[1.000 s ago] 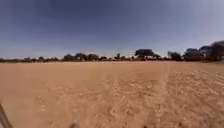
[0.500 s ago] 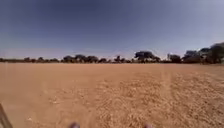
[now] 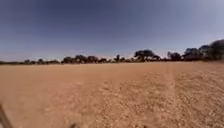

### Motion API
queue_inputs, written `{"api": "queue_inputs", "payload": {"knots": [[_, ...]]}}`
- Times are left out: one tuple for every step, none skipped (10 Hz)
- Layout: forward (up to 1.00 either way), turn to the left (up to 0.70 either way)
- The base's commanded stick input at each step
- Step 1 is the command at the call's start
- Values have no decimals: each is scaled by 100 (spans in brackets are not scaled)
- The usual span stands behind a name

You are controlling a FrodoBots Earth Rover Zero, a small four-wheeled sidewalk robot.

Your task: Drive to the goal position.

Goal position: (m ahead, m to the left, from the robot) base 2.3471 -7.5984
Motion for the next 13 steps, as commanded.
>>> {"api": "queue_inputs", "payload": {"knots": [[45,0],[45,0],[45,0],[45,0],[45,0],[45,0],[45,0],[45,0],[45,0],[45,0],[45,0],[45,0],[45,0]]}}
